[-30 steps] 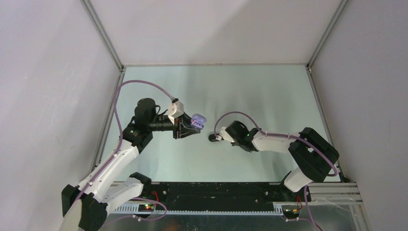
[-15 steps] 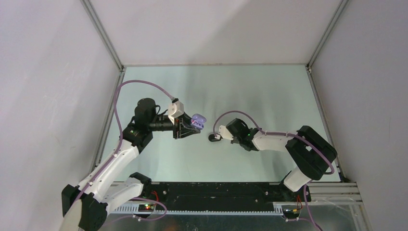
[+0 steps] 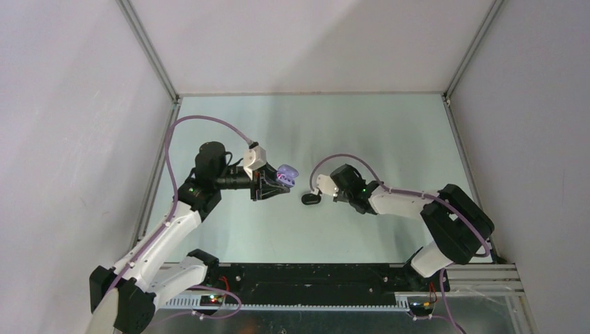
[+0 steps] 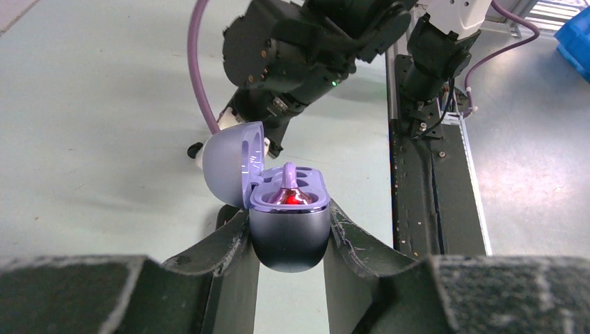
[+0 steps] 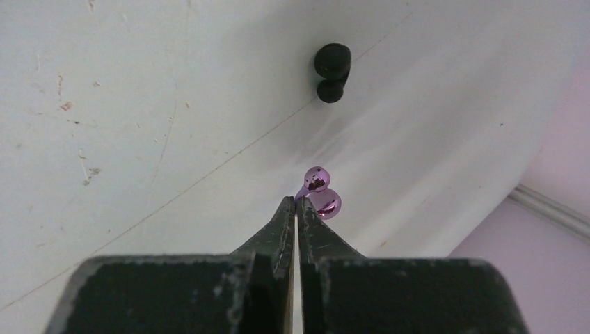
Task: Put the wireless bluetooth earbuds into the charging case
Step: Insert the right earbud at the center of the board, then insert the right earbud into the right side groove of the charging case.
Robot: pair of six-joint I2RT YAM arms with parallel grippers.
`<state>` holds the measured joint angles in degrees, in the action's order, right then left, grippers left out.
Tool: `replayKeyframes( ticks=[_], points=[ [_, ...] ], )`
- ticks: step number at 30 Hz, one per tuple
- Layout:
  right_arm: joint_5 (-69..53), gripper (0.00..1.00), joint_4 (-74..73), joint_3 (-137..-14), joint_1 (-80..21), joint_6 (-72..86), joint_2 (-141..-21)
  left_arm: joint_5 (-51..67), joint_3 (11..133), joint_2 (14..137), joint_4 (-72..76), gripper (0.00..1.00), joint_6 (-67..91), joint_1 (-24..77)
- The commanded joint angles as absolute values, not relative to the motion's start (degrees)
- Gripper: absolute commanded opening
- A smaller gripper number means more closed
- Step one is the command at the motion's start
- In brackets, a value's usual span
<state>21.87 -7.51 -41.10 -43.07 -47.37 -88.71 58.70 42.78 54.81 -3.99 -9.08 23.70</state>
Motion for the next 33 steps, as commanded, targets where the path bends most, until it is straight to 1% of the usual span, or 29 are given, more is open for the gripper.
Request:
replayKeyframes(
  ticks=[1,4,5,6,7,8,9,12,13,20,24,28,33],
  points=[
    [14.0,0.02,-14.9,-47.2,-40.1,-41.6,-84.6,59.8,44.1,54.6,-2.8,0.10,-9.1,23.4],
    [5.7,0.02,-22.5,-53.0,-37.3,-37.0,-80.8,60.3,43.9,54.6,-3.3,0.10,-9.9,23.5],
    [-0.2,0.02,-26.5,-54.4,-35.0,-34.5,-79.8,60.6,43.8,54.8,-3.4,0.10,-10.3,23.4],
    [-3.4,0.03,-30.3,-57.0,-32.7,-33.2,-77.8,60.7,43.8,54.9,-4.1,0.10,-11.1,23.4],
    [-9.9,0.03,-32.0,-58.3,-31.5,-31.0,-76.7,61.0,43.7,55.1,-4.4,0.10,-11.7,23.6],
    [-13.2,0.03,-35.2,-60.6,-29.2,-30.0,-74.8,61.0,43.8,55.2,-5.4,0.10,-12.8,23.7],
    [-19.2,0.03,-36.5,-61.6,-28.0,-28.4,-73.1,61.1,43.9,55.6,-6.0,0.10,-13.6,24.1],
    [-30.4,0.03,-42.7,-66.1,-23.5,-26.1,-70.2,60.5,45.0,56.8,-10.8,0.10,-19.3,25.9],
    [-35.6,0.04,-43.7,-66.9,-23.0,-25.2,-69.1,59.8,45.3,57.2,-12.7,0.09,-20.3,26.3],
    [-58.4,0.05,-50.0,-71.7,-21.2,-21.1,-66.4,59.4,50.2,61.4,-19.2,0.07,-26.6,29.0],
    [-66.1,0.06,-49.0,-72.0,-22.3,-18.8,-66.1,59.3,52.3,63.0,-22.2,0.06,-28.6,29.9],
    [-70.5,0.07,-45.4,-72.0,-24.5,-14.9,-66.5,59.7,53.3,64.0,-24.0,0.06,-29.7,30.6],
    [-69.1,0.07,-42.6,-73.2,-29.9,-13.0,-67.8,60.2,54.5,65.2,-26.8,0.07,-31.8,31.5]
  ],
)
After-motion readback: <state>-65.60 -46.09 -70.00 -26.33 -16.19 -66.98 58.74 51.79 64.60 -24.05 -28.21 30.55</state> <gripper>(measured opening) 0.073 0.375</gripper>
